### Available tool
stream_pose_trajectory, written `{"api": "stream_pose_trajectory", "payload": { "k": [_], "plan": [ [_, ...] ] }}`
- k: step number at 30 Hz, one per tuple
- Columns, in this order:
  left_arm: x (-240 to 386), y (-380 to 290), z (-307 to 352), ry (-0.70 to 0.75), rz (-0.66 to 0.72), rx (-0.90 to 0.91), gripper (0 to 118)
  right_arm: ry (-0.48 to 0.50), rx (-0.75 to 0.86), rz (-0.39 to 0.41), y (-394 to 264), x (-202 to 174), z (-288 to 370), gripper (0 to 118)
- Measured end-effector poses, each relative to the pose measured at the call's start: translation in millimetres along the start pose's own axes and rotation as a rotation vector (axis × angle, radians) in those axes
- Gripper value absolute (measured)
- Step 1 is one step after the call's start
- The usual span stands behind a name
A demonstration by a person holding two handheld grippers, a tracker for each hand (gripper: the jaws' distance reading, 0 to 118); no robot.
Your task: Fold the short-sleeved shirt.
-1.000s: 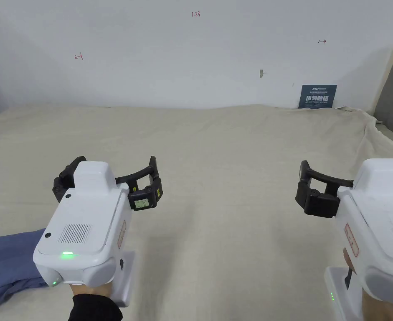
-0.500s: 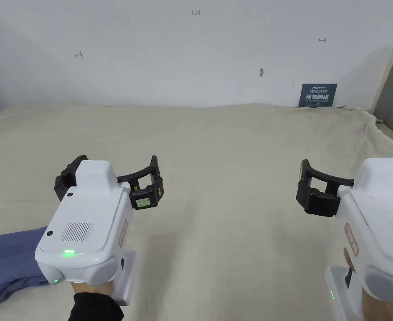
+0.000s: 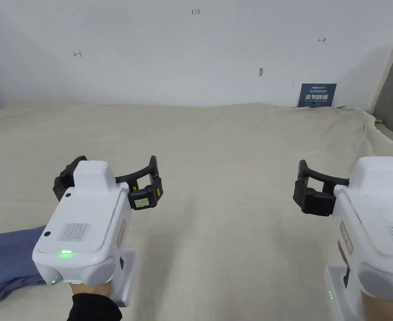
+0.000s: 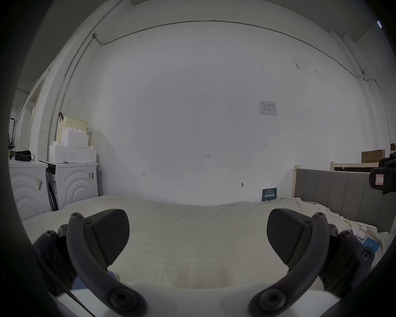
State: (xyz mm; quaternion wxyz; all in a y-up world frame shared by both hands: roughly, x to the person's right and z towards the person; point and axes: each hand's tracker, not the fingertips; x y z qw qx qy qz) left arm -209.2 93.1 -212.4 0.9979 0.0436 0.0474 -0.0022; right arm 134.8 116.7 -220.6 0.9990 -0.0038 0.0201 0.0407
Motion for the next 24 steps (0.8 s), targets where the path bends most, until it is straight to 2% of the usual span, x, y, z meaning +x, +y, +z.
{"api": "stream_pose_trajectory", "payload": {
  "k": [6, 10, 13, 16, 19, 22, 24],
  "plan": [
    [-0.7, 1.0, 1.5, -0.004, -0.003, 0.001, 118, 0.013, 0.023, -0.077, -1.3, 2.0, 0.5, 118],
    [-2.2, 2.3, 1.9, -0.005, 0.004, 0.004, 118, -0.007, -0.087, -0.124, 8.8, 2.3, -0.2, 118],
    [-3.0, 2.9, 2.7, -0.007, 0.004, 0.004, 118, -0.110, -0.190, -0.179, 15.9, 0.5, -0.9, 118],
    [-3.6, 2.2, 2.6, -0.008, 0.006, 0.000, 118, -0.223, -0.321, -0.192, 21.6, -0.5, -4.8, 117],
    [-4.2, 1.0, 1.8, -0.008, 0.011, -0.005, 118, -0.196, -0.382, -0.212, 23.6, 4.3, -9.5, 117],
    [-3.8, -0.5, 1.1, -0.009, 0.016, -0.010, 118, -0.188, -0.429, -0.307, 23.2, 10.2, -11.1, 117],
    [-3.3, -1.0, 0.5, -0.008, 0.016, -0.012, 118, -0.240, -0.453, -0.347, 23.0, 10.6, -12.3, 117]
  ]
}}
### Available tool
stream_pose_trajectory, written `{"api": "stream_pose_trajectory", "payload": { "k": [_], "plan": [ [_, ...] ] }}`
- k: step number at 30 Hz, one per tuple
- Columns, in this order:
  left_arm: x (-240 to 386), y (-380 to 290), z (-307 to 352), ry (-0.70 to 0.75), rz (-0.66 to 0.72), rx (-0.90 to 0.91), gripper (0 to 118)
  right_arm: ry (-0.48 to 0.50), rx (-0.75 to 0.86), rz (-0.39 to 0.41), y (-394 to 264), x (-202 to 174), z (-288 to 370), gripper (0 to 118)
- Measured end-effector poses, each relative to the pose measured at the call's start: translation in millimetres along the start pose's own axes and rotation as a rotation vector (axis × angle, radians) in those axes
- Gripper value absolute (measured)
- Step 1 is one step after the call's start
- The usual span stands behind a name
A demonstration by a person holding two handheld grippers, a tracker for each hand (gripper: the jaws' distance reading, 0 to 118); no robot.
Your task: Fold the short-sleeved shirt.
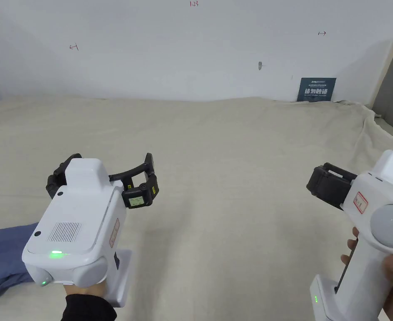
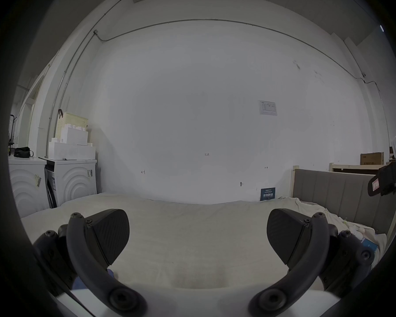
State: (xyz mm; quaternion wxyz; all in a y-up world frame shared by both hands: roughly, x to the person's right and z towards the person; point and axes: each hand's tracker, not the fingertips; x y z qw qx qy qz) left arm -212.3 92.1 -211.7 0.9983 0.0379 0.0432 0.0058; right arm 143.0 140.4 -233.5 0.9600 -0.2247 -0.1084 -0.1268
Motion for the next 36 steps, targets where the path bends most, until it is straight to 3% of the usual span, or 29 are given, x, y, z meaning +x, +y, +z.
{"api": "stream_pose_trajectory", "payload": {
  "k": [3, 15, 20, 33, 36],
  "plan": [
    [0.6, 0.0, -0.8, -0.002, -0.003, 0.001, 118, -0.060, -0.017, 0.010, 3.1, -3.1, -3.7, 117],
    [0.9, 0.2, -2.4, -0.010, -0.004, 0.001, 118, -0.051, 0.027, 0.075, 2.3, -5.0, -6.4, 116],
    [0.5, 1.0, -1.9, -0.009, 0.001, 0.002, 118, -0.017, -0.002, 0.085, 4.2, -3.7, -7.2, 116],
    [2.7, -0.9, -1.9, -0.016, 0.008, 0.005, 118, 0.171, 0.328, 0.183, -13.6, 2.4, -8.1, 117],
    [3.1, -1.7, -1.4, -0.018, 0.014, 0.016, 118, 0.175, 0.363, 0.198, -17.2, 2.8, -8.9, 118]
  ]
}}
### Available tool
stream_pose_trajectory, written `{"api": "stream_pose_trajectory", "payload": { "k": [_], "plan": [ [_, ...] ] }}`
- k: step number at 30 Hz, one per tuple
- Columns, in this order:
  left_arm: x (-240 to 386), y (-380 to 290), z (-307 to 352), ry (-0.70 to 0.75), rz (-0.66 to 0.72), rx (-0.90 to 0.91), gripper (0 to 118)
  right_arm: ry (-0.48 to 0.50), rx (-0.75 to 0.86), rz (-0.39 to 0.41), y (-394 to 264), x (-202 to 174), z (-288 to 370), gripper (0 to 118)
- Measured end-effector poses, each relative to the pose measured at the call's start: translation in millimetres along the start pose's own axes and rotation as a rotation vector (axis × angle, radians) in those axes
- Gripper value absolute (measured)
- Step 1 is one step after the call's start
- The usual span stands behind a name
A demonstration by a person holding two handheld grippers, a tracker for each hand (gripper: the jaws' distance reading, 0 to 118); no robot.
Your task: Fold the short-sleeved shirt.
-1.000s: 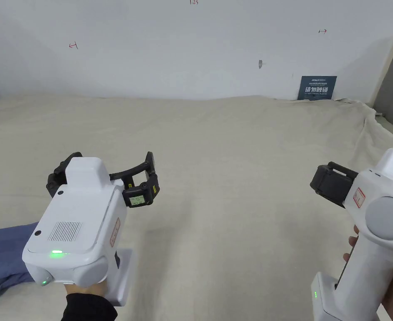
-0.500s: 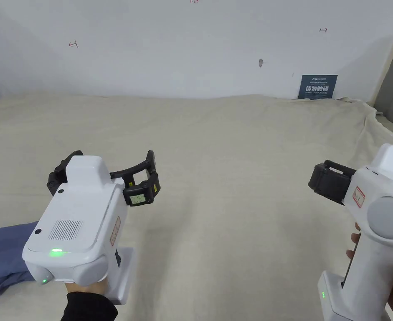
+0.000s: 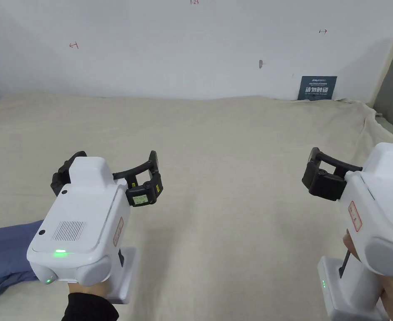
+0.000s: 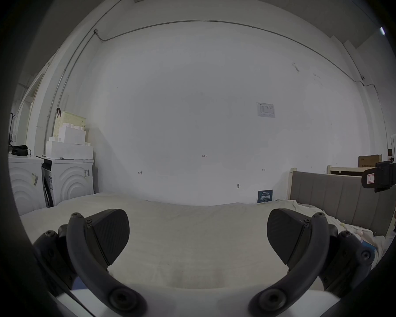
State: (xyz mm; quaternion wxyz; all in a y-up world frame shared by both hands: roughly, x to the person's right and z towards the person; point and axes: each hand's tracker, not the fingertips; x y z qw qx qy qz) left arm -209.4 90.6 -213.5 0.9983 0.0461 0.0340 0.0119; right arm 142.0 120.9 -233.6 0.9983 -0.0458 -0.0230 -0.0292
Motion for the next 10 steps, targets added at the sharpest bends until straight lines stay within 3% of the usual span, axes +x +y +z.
{"api": "stream_pose_trajectory", "payload": {
  "k": [10],
  "plan": [
    [3.2, -0.2, 1.9, 0.005, -0.011, 0.005, 118, 0.011, 0.072, 0.030, -6.5, 1.9, 1.0, 118]
  ]
}}
